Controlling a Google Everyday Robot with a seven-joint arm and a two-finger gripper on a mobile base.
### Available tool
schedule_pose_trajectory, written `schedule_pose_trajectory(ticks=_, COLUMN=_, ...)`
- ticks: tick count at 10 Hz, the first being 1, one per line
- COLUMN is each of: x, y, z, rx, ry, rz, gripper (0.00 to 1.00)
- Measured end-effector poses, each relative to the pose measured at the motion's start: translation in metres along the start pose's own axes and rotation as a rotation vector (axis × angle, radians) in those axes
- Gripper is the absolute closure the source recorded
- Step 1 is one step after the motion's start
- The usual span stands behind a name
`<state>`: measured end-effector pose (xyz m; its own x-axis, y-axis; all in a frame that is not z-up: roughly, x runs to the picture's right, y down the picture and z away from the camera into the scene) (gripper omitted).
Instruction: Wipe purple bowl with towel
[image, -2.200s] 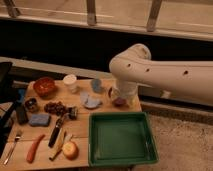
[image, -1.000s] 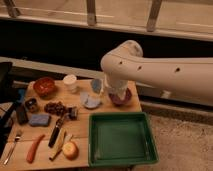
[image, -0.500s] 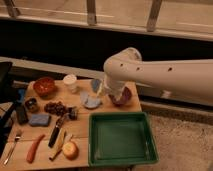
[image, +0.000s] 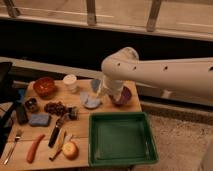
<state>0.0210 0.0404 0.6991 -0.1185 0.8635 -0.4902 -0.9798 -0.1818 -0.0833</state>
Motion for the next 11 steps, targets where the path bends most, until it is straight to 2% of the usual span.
schedule_pose_trajectory(ticks=4, x=-0.005, y=-0.005, z=0.053, rx=-0.017, ry=0.069, rz=-0.002, gripper=0.35)
schedule_pose_trajectory(ticks=5, x=-0.010, y=-0.002, z=0.060, rx=-0.024, ry=0.080, rz=-0.011, gripper=0.35)
schedule_pose_trajectory(ticks=8, x=-0.025, y=0.020, z=0.072, rx=-0.050, ry=0.088, rz=-0.046, gripper=0.35)
schedule_pose_trajectory(ticks=11, x=-0.025, y=0.017, z=0.072, rx=-0.047, ry=0.088, rz=-0.043, gripper=0.35)
